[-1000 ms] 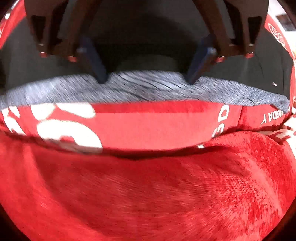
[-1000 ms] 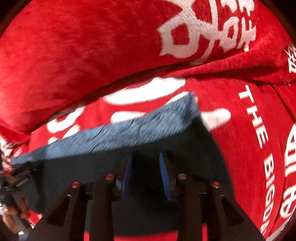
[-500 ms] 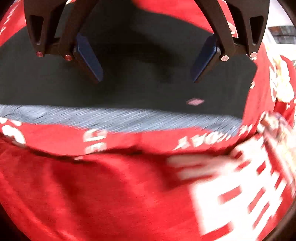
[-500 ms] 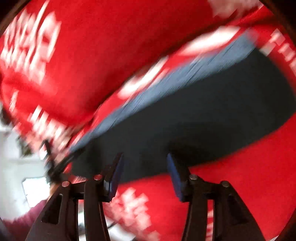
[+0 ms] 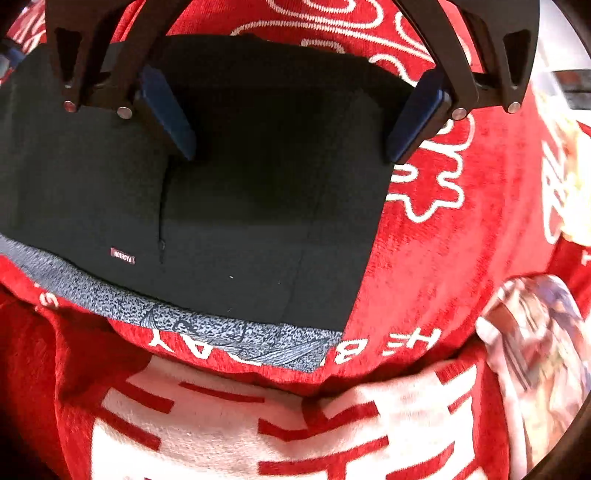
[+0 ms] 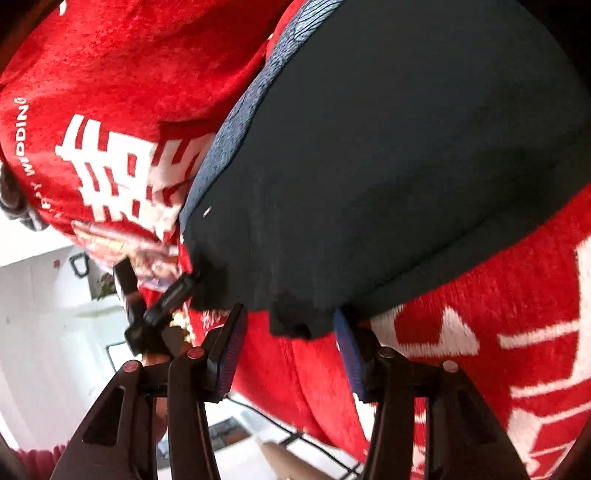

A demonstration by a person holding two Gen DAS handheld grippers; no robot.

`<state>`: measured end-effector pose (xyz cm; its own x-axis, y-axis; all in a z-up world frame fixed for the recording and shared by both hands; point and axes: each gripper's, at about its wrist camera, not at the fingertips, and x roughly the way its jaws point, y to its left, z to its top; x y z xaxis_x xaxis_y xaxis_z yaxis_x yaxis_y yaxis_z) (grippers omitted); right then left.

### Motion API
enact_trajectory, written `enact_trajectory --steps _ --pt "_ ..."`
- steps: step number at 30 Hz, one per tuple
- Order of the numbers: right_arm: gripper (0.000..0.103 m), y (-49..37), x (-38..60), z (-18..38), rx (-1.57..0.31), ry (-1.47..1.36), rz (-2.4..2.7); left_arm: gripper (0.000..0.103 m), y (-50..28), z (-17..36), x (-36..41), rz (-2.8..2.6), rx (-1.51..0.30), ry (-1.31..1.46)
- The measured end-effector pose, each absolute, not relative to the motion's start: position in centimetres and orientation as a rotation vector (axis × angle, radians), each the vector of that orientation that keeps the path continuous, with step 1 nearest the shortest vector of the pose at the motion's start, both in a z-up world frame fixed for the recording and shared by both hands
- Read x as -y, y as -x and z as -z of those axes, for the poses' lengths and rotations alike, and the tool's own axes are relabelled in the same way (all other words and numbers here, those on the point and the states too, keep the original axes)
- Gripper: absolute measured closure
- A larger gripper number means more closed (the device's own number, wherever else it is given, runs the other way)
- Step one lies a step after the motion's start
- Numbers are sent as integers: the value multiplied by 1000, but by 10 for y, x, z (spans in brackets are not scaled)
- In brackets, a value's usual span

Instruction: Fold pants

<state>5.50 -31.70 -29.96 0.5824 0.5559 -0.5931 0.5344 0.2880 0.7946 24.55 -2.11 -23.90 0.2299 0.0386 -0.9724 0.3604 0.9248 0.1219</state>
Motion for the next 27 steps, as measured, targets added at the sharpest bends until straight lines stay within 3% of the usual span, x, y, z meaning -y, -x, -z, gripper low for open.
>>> enact_trajectory --steps 7,9,10,18,21,24,27 --pt "49 -59 311 291 -1033 -1359 52 0 -248 244 13 290 -1311 -337" --pt "89 -68 314 287 -1047 -1347 67 0 -250 246 12 293 -1311 -338" --pt "92 -74 316 280 -1064 -1284 99 0 -251 246 11 295 -1310 -340" --pt "94 -34 294 288 -1085 -1287 205 0 -251 235 14 263 -1321 -407" --pt "89 -23 308 270 -1149 -1177 226 0 -237 210 24 304 -1297 -407" --pt "77 -12 337 238 -1127 -1034 266 0 -215 193 47 411 -1299 -373" --pt "75 -21 367 213 -1094 -876 332 0 -184 199 97 530 -1336 -361"
